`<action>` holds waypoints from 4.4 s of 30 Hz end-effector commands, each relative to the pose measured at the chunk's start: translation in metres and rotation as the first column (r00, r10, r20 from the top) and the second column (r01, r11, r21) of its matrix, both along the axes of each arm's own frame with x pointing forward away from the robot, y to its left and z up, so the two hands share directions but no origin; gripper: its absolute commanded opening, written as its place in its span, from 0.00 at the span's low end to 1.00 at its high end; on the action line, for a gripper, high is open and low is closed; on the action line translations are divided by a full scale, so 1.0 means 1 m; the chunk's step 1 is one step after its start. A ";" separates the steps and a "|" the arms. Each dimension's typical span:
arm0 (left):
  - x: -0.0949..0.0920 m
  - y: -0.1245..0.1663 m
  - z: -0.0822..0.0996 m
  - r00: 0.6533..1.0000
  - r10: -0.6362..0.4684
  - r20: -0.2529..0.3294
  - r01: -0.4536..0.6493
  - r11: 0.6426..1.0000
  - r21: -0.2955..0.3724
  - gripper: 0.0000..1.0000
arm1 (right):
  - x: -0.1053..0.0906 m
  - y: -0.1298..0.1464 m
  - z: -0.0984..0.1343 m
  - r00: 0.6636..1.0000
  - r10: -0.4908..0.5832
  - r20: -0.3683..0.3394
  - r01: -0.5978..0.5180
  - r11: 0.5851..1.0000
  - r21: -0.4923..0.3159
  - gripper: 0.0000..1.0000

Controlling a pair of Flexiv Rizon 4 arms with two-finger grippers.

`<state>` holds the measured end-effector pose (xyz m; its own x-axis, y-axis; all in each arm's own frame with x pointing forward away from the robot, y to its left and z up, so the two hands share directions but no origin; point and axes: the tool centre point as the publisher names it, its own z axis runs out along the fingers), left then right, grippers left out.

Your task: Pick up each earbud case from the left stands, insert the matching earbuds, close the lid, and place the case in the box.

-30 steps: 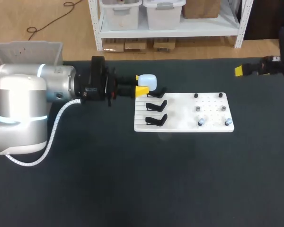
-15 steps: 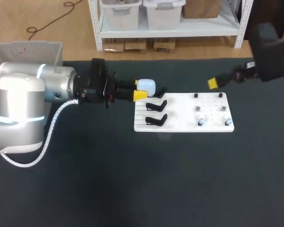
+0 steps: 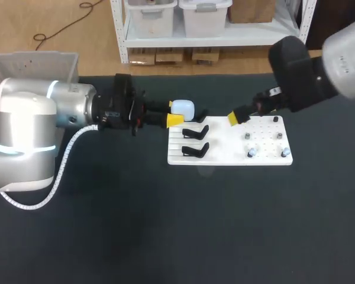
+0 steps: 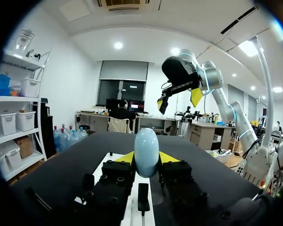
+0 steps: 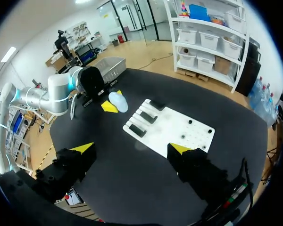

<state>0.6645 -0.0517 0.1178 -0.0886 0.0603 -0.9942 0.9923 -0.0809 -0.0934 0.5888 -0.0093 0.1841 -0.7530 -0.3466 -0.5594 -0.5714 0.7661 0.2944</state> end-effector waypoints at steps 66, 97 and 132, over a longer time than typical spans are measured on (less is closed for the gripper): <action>0.000 0.000 -0.007 1.000 0.013 0.017 -0.013 0.999 -0.037 0.00 | 0.066 0.080 -0.055 0.996 0.032 -0.078 -0.043 0.988 -0.150 1.00; 0.000 0.000 -0.007 1.000 0.013 0.017 -0.013 0.999 -0.037 0.00 | 0.080 0.075 -0.052 0.998 -0.010 -0.069 0.000 0.991 -0.137 1.00; 0.000 0.000 -0.007 1.000 0.013 0.017 -0.013 0.999 -0.037 0.00 | 0.087 0.083 -0.054 0.996 -0.012 -0.090 -0.003 0.986 -0.165 1.00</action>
<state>0.6660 -0.0509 0.1109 -0.0741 0.0245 -0.9970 0.9946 -0.0709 -0.0756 0.6745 0.0747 0.1271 -0.7988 -0.4263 -0.4246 -0.5475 0.8076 0.2192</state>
